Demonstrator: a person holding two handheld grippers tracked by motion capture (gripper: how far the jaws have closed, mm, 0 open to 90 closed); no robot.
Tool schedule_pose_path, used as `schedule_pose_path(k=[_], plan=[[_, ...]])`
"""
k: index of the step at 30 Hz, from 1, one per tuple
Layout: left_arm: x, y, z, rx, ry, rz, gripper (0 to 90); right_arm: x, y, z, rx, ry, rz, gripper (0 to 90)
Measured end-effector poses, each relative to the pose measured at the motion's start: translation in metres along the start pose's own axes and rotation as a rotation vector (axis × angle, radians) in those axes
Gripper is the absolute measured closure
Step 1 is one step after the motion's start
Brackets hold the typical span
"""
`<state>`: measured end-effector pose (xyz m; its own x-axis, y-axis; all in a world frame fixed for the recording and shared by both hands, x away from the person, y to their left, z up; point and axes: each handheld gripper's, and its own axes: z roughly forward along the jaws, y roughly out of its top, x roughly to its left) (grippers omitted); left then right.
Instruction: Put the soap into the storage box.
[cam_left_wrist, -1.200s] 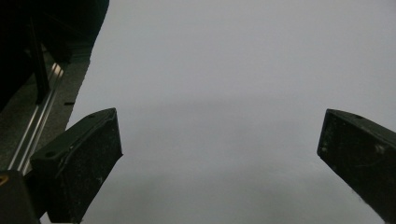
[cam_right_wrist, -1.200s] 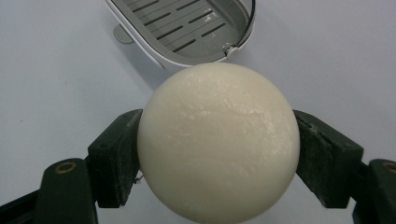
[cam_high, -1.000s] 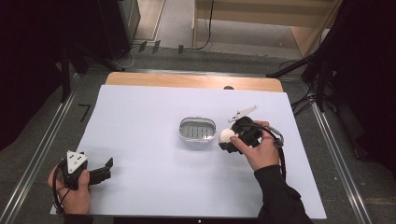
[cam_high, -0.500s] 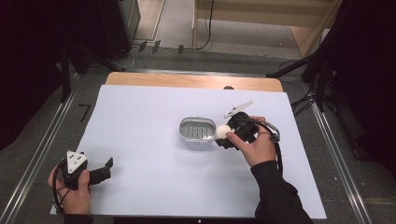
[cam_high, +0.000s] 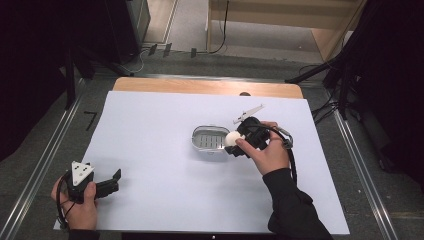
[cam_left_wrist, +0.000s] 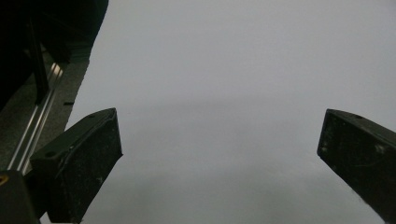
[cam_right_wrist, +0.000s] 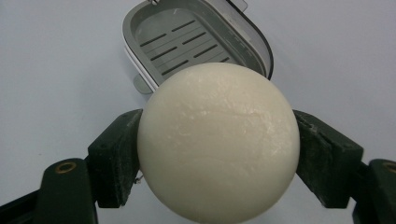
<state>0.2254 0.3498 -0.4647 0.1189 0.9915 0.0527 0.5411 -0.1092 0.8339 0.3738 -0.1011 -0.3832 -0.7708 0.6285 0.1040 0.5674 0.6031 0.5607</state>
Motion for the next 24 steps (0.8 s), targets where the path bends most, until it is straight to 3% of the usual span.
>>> schedule_pose_path(k=[24], plan=[[0.0,0.0,0.0,-0.001,0.0,-0.003,0.2,0.008,0.022,0.024,0.007,0.05,-0.015,23.5]])
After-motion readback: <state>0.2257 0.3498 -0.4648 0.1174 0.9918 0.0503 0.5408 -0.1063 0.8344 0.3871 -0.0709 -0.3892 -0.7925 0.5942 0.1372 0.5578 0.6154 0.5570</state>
